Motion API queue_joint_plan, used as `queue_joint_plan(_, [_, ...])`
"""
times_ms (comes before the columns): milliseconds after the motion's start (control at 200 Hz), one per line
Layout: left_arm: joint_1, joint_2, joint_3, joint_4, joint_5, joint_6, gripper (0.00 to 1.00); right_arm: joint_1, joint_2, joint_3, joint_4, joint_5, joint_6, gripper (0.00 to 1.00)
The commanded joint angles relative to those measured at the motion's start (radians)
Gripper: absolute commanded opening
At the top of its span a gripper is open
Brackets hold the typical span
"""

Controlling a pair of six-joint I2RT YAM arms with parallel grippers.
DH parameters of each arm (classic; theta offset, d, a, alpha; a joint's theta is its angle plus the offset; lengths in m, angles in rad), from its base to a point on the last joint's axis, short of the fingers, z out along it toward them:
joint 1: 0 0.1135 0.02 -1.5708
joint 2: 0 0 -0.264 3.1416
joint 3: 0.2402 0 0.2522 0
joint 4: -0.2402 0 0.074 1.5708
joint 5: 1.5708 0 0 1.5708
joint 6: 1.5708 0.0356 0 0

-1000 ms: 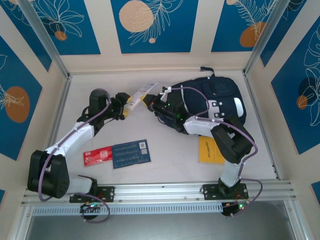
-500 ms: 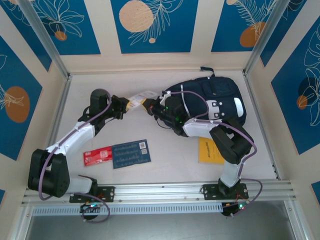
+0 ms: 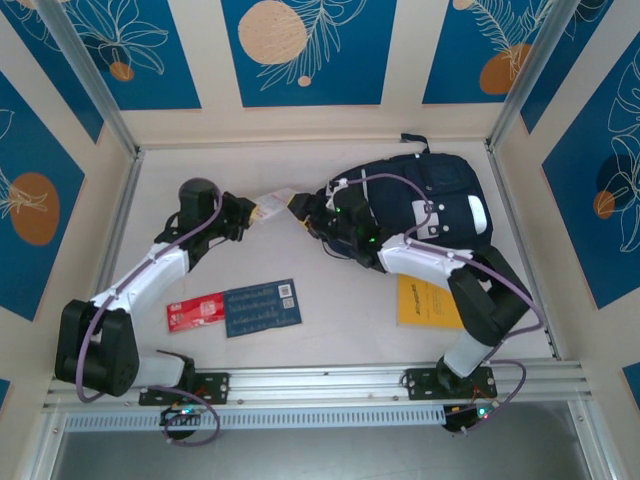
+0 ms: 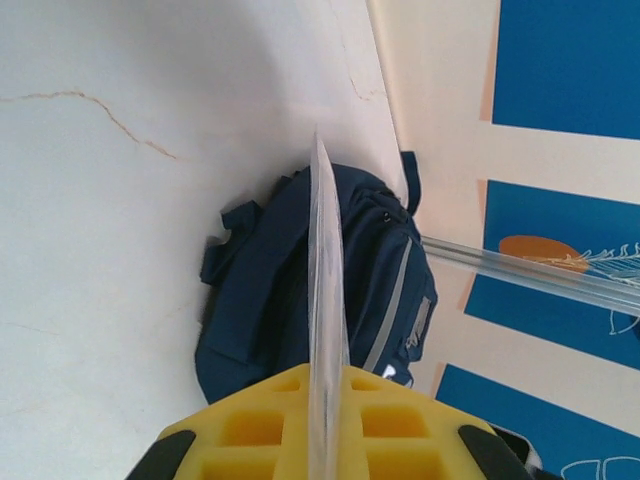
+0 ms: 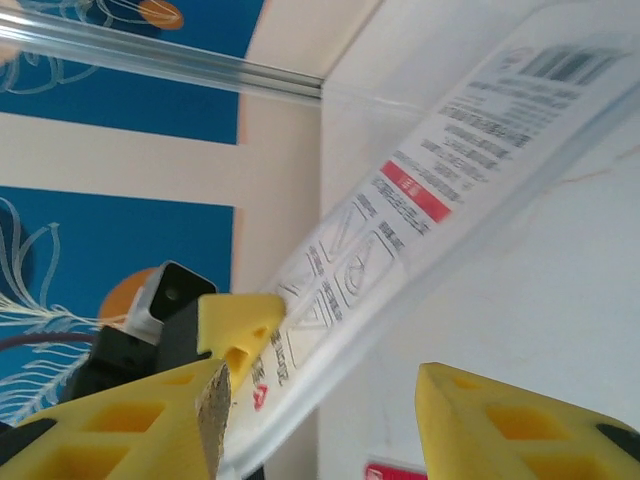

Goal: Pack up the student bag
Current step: Pass the loose stationery, then open the student bag at the middle-right of the table.

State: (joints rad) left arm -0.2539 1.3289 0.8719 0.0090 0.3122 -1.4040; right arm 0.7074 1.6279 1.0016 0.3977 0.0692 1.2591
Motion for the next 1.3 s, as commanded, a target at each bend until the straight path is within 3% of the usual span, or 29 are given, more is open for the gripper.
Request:
queue_joint_plan(0, [0.023,-0.052,0.05,-0.053,-0.024,0.092,0.0,-0.01,-0.103,0.023,-0.288,0.098,-0.2,0.53])
queue_joint_plan(80, [0.036,-0.053,0.057,-0.071,0.003,0.133,0.0,-0.038,-0.173,0.046,-0.402,0.118,-0.376,0.53])
queue_joint_plan(170, [0.044,-0.033,0.07,-0.05,0.086,0.184,0.0,-0.081,-0.18,0.178,-0.65,0.175,-0.573,0.53])
queue_joint_plan(285, [0.045,0.0,0.098,-0.047,0.203,0.244,0.0,-0.144,-0.027,0.445,-1.036,0.268,-0.733,0.55])
queue_joint_plan(395, [0.045,0.008,0.116,-0.07,0.266,0.32,0.0,-0.162,0.109,0.6,-1.201,0.346,-0.837,0.59])
queue_joint_plan(525, [0.038,-0.006,0.106,-0.088,0.278,0.42,0.0,-0.173,0.186,0.658,-1.225,0.398,-0.918,0.71])
queue_joint_plan(595, [0.037,-0.002,0.076,-0.047,0.298,0.42,0.0,-0.185,0.227,0.686,-1.244,0.411,-0.939,0.73])
queue_joint_plan(790, [0.037,0.023,0.053,-0.026,0.327,0.445,0.0,-0.195,0.358,0.797,-1.329,0.473,-0.976,0.73])
queue_joint_plan(1000, [0.039,0.021,0.049,-0.026,0.329,0.444,0.0,-0.19,0.401,0.814,-1.334,0.58,-1.028,0.73])
queue_joint_plan(1290, [0.041,0.02,0.044,-0.029,0.33,0.436,0.0,-0.206,0.45,0.824,-1.334,0.53,-1.038,0.71])
